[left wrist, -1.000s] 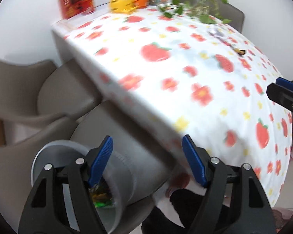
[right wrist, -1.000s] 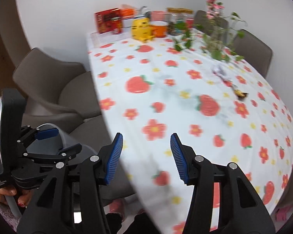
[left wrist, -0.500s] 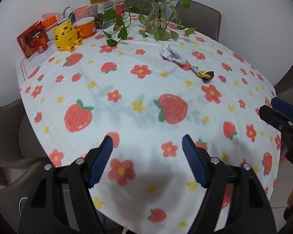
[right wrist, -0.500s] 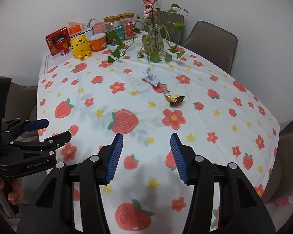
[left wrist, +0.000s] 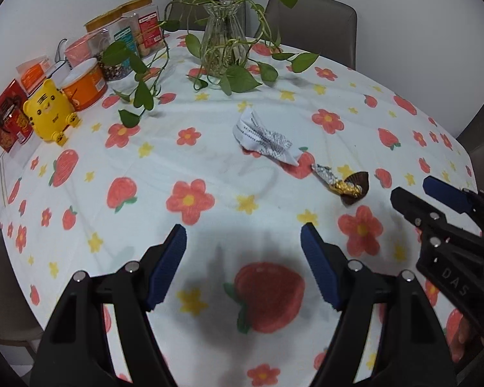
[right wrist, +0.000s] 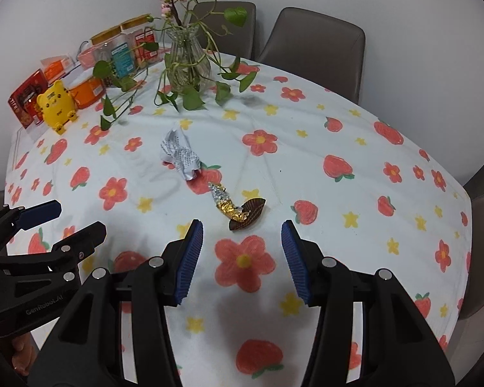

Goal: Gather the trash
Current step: 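Grasp the crumpled white paper with the left gripper while the right grasps the silver-gold wrapper, then lift the white paper and silver-gold wrapper and carry both over the grey bin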

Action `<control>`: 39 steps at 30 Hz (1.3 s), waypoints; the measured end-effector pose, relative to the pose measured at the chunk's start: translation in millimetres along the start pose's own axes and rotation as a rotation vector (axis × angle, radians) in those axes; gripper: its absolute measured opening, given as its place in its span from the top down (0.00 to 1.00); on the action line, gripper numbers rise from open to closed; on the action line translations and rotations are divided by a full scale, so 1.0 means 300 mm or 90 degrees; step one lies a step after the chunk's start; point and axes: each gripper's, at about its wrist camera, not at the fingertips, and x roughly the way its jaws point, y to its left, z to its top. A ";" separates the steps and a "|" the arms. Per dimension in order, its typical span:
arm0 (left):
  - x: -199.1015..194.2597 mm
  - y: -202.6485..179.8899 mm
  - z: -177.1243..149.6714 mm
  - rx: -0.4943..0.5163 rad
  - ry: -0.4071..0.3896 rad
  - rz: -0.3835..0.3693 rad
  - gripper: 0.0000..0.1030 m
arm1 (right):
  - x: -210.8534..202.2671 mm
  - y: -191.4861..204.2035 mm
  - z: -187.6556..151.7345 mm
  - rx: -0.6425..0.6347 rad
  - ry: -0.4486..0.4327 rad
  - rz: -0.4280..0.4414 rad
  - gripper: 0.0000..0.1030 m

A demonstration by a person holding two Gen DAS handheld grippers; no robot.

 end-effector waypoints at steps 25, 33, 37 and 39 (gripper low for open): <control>0.407 -0.016 0.237 -0.036 0.061 -0.088 0.63 | 0.279 0.008 0.049 0.002 0.074 0.017 0.72; 0.363 -0.046 0.211 -0.004 0.048 -0.105 0.77 | 0.262 0.041 0.036 -0.025 0.077 0.038 0.99; 0.332 -0.047 0.180 0.006 0.045 -0.102 0.79 | 0.236 0.041 0.035 -0.028 0.068 0.033 0.99; 0.310 -0.040 0.161 0.009 0.043 -0.098 0.79 | 0.218 0.038 0.034 -0.030 0.063 0.031 0.99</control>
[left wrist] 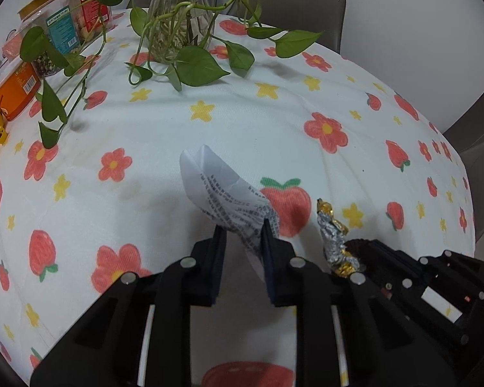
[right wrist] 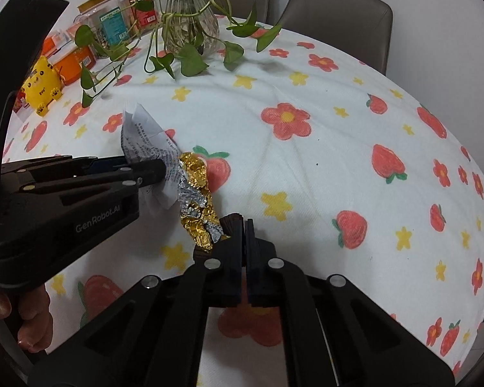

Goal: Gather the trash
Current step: 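Lift the white paper and silver-gold wrapper and carry both over the grey bin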

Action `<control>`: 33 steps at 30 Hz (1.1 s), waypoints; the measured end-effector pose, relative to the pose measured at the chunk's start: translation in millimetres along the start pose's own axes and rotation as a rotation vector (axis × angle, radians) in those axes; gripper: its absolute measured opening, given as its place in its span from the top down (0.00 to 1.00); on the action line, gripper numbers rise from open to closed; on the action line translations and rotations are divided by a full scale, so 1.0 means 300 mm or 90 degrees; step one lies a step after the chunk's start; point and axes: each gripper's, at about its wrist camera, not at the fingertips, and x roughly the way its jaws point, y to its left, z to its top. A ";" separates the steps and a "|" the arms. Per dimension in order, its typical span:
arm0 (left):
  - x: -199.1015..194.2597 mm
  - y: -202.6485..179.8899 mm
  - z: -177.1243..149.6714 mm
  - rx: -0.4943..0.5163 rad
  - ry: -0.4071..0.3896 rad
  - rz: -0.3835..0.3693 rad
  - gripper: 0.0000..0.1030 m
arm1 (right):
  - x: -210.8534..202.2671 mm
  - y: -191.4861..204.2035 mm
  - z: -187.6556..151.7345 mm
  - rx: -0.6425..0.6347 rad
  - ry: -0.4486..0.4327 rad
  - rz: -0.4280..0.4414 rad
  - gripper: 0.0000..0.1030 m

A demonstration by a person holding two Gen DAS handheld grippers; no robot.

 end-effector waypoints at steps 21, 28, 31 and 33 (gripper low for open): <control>-0.383 0.076 -0.343 -0.030 -0.037 0.031 0.79 | -0.328 0.054 -0.165 -0.035 -0.055 0.042 0.99; -0.542 0.122 -0.591 -0.085 -0.043 0.069 0.79 | -0.451 0.162 -0.282 -0.100 -0.066 0.095 0.99; -0.602 0.154 -0.709 -0.125 -0.041 0.084 0.79 | -0.480 0.229 -0.332 -0.134 -0.067 0.124 0.99; -0.641 0.177 -0.789 -0.155 -0.040 0.092 0.79 | -0.496 0.287 -0.372 -0.155 -0.066 0.145 0.99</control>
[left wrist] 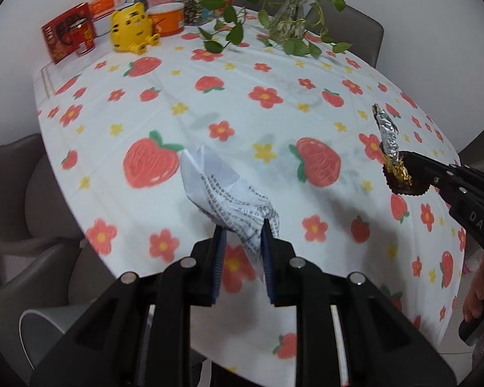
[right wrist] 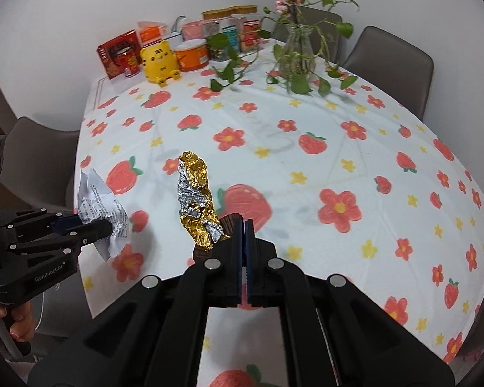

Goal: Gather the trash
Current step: 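Lift the white paper and silver-gold wrapper and carry both over the grey bin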

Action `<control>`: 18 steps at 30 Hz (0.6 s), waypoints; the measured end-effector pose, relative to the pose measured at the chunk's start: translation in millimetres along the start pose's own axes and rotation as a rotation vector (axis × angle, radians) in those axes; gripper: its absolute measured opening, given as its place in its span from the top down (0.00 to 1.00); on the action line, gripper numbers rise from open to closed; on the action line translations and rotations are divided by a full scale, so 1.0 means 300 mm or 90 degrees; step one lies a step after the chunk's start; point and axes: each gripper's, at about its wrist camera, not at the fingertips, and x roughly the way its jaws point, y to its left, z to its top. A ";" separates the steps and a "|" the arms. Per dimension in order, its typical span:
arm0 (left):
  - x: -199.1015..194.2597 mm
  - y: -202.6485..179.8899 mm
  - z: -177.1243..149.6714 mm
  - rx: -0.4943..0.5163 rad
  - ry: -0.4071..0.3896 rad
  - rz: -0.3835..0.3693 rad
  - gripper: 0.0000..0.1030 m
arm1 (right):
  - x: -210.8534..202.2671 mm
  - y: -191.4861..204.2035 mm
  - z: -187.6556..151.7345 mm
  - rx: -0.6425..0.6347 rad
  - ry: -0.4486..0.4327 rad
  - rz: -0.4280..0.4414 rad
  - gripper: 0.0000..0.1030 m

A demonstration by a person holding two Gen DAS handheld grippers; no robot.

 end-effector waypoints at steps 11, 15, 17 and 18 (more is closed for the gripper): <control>-0.231 0.287 -0.258 -0.134 -0.028 0.041 0.79 | -0.070 0.414 -0.049 -0.116 0.002 0.069 0.99; -0.339 0.428 -0.345 -0.168 -0.044 0.061 0.79 | -0.108 0.604 -0.057 -0.147 -0.002 0.087 0.99; -0.385 0.493 -0.393 -0.181 -0.039 0.071 0.79 | -0.126 0.707 -0.066 -0.155 -0.001 0.109 0.99; -0.413 0.527 -0.423 -0.185 -0.041 0.075 0.79 | -0.132 0.761 -0.074 -0.161 -0.001 0.118 0.99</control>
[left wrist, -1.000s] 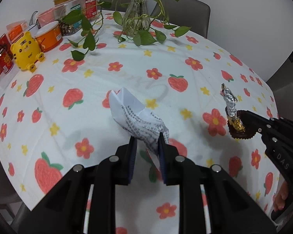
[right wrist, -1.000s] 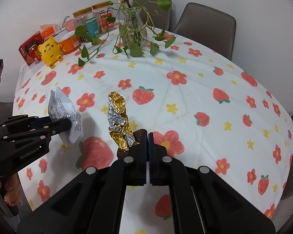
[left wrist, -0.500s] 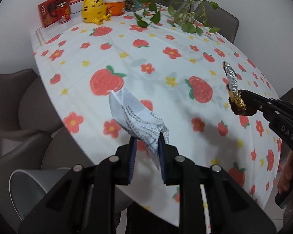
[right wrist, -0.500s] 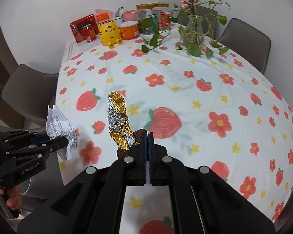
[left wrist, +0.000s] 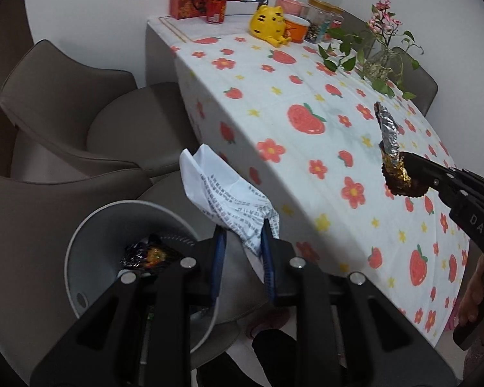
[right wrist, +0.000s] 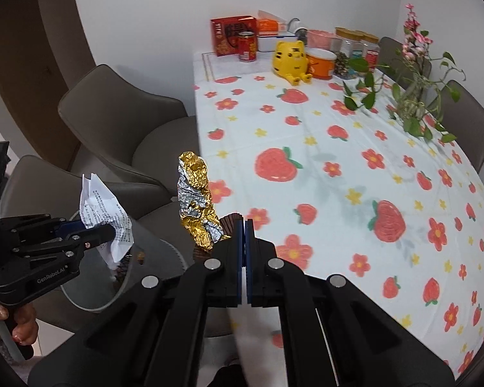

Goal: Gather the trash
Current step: 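Lift the white paper and silver-gold wrapper and carry both over the grey bin, then open both grippers over the grey bin to drop the paper and wrapper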

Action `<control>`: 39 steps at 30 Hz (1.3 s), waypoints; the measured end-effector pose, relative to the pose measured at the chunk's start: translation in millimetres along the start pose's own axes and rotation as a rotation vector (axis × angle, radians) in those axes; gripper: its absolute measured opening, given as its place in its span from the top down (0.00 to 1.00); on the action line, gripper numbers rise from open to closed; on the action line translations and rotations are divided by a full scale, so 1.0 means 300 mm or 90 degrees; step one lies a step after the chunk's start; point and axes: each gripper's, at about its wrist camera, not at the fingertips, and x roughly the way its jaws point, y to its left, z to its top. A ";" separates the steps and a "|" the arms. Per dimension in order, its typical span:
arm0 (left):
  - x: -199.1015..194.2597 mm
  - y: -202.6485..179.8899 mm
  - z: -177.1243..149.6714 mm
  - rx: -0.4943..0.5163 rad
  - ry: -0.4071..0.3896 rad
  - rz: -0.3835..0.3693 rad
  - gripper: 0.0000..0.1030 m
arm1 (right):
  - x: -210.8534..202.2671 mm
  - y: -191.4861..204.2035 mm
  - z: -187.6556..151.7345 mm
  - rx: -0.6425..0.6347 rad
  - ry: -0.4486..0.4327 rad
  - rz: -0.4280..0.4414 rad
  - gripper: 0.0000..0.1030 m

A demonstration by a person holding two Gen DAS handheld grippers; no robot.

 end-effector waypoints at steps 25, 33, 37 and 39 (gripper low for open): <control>-0.076 0.504 -0.243 -0.060 0.070 0.007 0.61 | 0.142 0.666 -0.060 -0.095 0.085 0.070 0.76; -0.089 0.495 -0.275 -0.035 0.071 0.012 0.31 | 0.111 0.657 -0.068 -0.080 0.065 0.044 0.57; -0.106 0.463 -0.255 -0.008 0.058 0.007 0.28 | 0.063 0.610 -0.077 -0.052 0.048 0.010 0.46; -0.115 0.426 -0.233 0.015 0.049 -0.003 0.26 | 0.027 0.564 -0.087 -0.025 0.039 -0.010 0.39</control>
